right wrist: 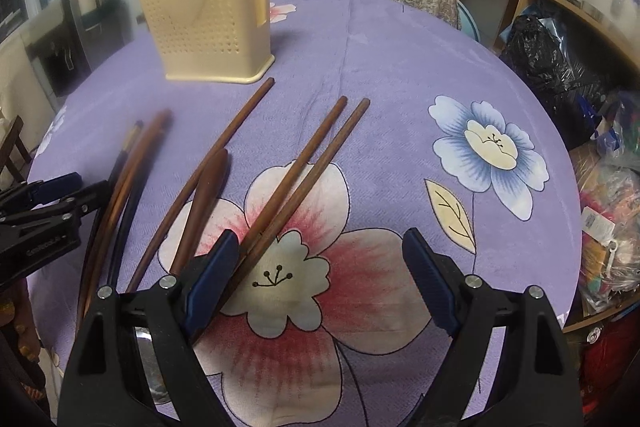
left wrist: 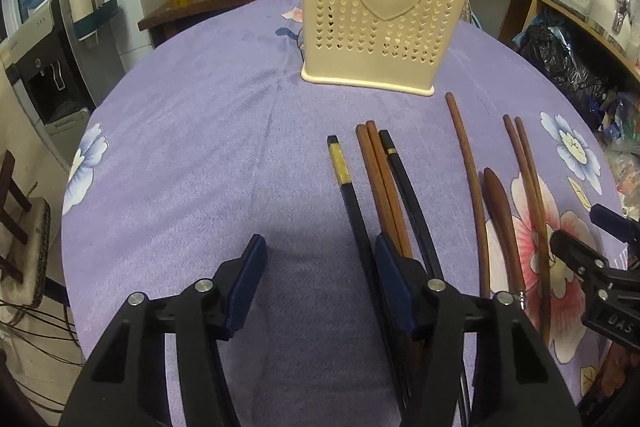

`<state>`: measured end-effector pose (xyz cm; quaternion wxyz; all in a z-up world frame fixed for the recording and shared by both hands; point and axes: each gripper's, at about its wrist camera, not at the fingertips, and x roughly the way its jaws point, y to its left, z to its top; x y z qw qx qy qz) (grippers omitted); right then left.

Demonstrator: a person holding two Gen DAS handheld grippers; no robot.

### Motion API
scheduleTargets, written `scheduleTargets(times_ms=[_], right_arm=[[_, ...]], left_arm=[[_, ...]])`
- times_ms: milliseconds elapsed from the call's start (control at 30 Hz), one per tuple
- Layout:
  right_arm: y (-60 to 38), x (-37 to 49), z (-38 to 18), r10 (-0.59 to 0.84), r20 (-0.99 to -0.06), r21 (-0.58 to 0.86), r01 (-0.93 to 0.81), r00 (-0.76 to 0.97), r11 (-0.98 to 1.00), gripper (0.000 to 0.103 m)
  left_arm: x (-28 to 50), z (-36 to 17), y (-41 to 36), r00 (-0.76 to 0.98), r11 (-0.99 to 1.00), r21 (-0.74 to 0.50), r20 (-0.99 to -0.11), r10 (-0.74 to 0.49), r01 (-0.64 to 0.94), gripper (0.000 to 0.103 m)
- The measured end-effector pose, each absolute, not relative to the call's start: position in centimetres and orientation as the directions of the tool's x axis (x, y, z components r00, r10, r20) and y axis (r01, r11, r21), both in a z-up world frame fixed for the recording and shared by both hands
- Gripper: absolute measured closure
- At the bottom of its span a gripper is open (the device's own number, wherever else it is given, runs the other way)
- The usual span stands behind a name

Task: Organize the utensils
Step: 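Move left tool to the yellow-tipped black chopstick while right tool approaches a brown chopstick, then close left tool on the black chopstick while right tool grasps the brown chopstick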

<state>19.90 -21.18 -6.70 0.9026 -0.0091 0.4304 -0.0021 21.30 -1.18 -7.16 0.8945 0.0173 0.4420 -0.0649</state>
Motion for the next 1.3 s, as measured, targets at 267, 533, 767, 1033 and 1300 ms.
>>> scheduleTargets(times_ms=[267, 533, 767, 1033, 1300], right_arm=[[-22.5, 20.1, -5.8, 0.005, -0.743, 0.026, 0.021, 0.669, 0.999, 0.020], [-22.5, 22.9, -4.1, 0.105, -0.721, 0.119, -0.027, 0.685, 0.993, 0.037], [-21.0, 27.9, -5.2, 0.130, -0.768, 0.159, -0.011, 0.627, 0.987, 0.063], [-20.9, 31.3, -7.3, 0.062, -0.823, 0.125, 0.075, 0.564, 0.989, 0.077], [-21.1, 33.4, -7.4, 0.022, -0.820, 0.117, 0.130, 0.571, 0.985, 0.090]], left_arm=[[23.6, -7.1, -2.4, 0.595, 0.987, 0.026, -0.800, -0.076, 0.161, 0.062], [25.4, -7.0, -2.1, 0.581, 0.985, 0.019, -0.810, -0.087, 0.174, 0.078], [25.7, -6.8, -2.1, 0.578, 0.985, 0.009, -0.811, -0.093, 0.171, 0.079], [26.1, -6.8, -2.5, 0.576, 0.985, 0.005, -0.812, -0.097, 0.173, 0.079], [27.1, -6.6, -2.5, 0.572, 0.986, 0.003, -0.815, -0.096, 0.170, 0.088]])
